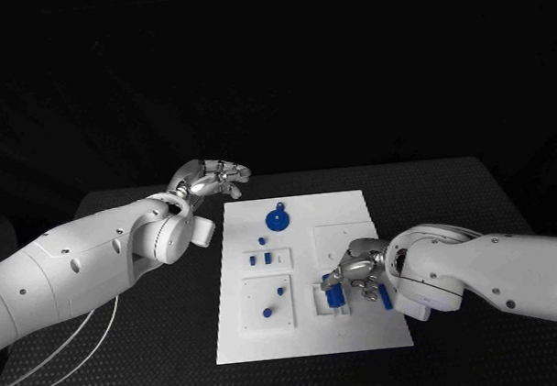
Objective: Assemble the parts on the task board
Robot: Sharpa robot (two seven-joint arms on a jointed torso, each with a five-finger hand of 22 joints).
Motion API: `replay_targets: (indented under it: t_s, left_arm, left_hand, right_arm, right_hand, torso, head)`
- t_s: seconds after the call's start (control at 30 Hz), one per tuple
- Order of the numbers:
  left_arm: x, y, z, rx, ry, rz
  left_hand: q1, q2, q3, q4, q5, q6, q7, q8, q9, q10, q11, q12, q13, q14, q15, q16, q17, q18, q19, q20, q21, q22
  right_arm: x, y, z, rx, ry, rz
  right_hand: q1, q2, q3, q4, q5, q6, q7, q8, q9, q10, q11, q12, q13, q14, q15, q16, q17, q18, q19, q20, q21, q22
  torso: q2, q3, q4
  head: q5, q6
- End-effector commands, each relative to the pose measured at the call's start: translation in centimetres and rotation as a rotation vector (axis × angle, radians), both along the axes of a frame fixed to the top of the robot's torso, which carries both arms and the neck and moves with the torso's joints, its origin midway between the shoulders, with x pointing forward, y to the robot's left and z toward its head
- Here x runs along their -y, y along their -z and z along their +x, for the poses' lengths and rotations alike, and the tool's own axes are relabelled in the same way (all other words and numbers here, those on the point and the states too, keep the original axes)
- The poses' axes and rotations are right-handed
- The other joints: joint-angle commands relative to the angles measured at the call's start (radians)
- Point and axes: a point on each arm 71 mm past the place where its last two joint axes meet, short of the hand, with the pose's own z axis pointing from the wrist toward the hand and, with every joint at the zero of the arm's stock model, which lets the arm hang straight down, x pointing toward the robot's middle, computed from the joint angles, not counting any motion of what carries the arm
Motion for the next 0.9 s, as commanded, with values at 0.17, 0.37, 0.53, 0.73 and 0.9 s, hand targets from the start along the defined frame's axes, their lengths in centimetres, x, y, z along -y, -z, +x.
replay_targets:
  t_s: [0.17,0.37,0.53,0.73,0.9]
  left_arm:
    - [0.3,-0.1,-0.1,-0.004,0.015,-0.011]
    - [0.3,-0.1,-0.1,-0.005,0.018,-0.011]
    - [0.3,-0.1,-0.1,-0.005,0.017,-0.011]
    - [0.3,-0.1,-0.1,-0.006,0.017,-0.011]
    - [0.3,-0.1,-0.1,-0.007,0.018,-0.011]
  left_hand:
    - [-0.012,0.002,0.000,0.005,-0.003,-0.010,0.000,0.000,-0.001,-0.005,0.002,0.004,-0.001,0.004,0.006,-0.005,0.002,0.011,0.006,-0.001,-0.004,0.002]
    - [-0.012,0.002,0.000,0.006,-0.003,-0.010,0.000,0.000,-0.001,-0.005,0.002,0.004,-0.001,0.003,0.006,-0.005,0.002,0.012,0.006,-0.001,-0.005,0.002]
    - [-0.012,0.002,0.000,0.006,-0.003,-0.010,0.000,0.000,-0.001,-0.006,0.002,0.004,-0.002,0.003,0.006,-0.006,0.002,0.012,0.006,-0.001,-0.005,0.002]
    - [-0.012,0.002,0.000,0.007,-0.003,-0.011,0.000,0.000,-0.002,-0.006,0.002,0.004,-0.002,0.003,0.006,-0.006,0.003,0.012,0.006,-0.001,-0.005,0.002]
    - [-0.012,0.002,0.000,0.008,-0.003,-0.011,0.000,0.000,-0.002,-0.006,0.002,0.005,-0.002,0.003,0.006,-0.006,0.003,0.012,0.005,-0.001,-0.006,0.002]
  right_arm:
    - [-0.4,1.1,-0.3,-0.027,-0.020,-0.031]
    - [-0.4,1.5,-0.4,-0.037,-0.031,-0.044]
    - [-0.4,1.7,-0.4,-0.028,-0.026,-0.047]
    - [-0.5,1.8,-0.3,-0.017,-0.022,-0.047]
    - [-0.7,2.1,-0.2,-0.017,-0.026,-0.050]
  right_hand:
    - [-0.022,-0.007,-0.007,0.009,0.002,0.026,0.022,-0.008,-0.003,0.001,-0.009,-0.007,0.003,0.000,-0.010,-0.005,0.002,0.021,-0.001,-0.003,0.004,0.017]
    - [-0.030,-0.009,-0.007,0.012,0.002,0.027,0.022,-0.009,-0.004,0.000,-0.009,-0.007,0.004,0.000,-0.010,-0.006,0.003,0.021,-0.001,-0.004,0.004,0.017]
    - [-0.033,-0.009,-0.007,0.014,0.002,0.027,0.022,-0.010,-0.004,0.000,-0.009,-0.007,0.004,-0.001,-0.010,-0.006,0.004,0.021,-0.001,-0.004,0.004,0.017]
    - [-0.035,-0.011,-0.006,0.015,0.002,0.027,0.022,-0.011,-0.005,-0.001,-0.009,-0.008,0.005,-0.001,-0.010,-0.007,0.004,0.021,-0.002,-0.005,0.004,0.017]
    - [-0.049,-0.015,-0.008,0.023,0.002,0.026,0.023,-0.013,-0.006,-0.002,-0.009,-0.009,0.006,-0.001,-0.010,-0.009,0.006,0.021,-0.002,-0.005,0.003,0.016]
  torso:
    - [0.001,0.0013,-0.0001]
    - [0.001,0.0006,-0.0007]
    - [0.001,0.0001,-0.0010]
    - [0.001,0.0007,-0.0003]
    - [0.001,0.0007,-0.0002]
  head:
    - [0.005,-0.003]
    - [0.007,-0.005]
    - [0.008,-0.006]
    - [0.010,-0.004]
    - [0.011,-0.005]
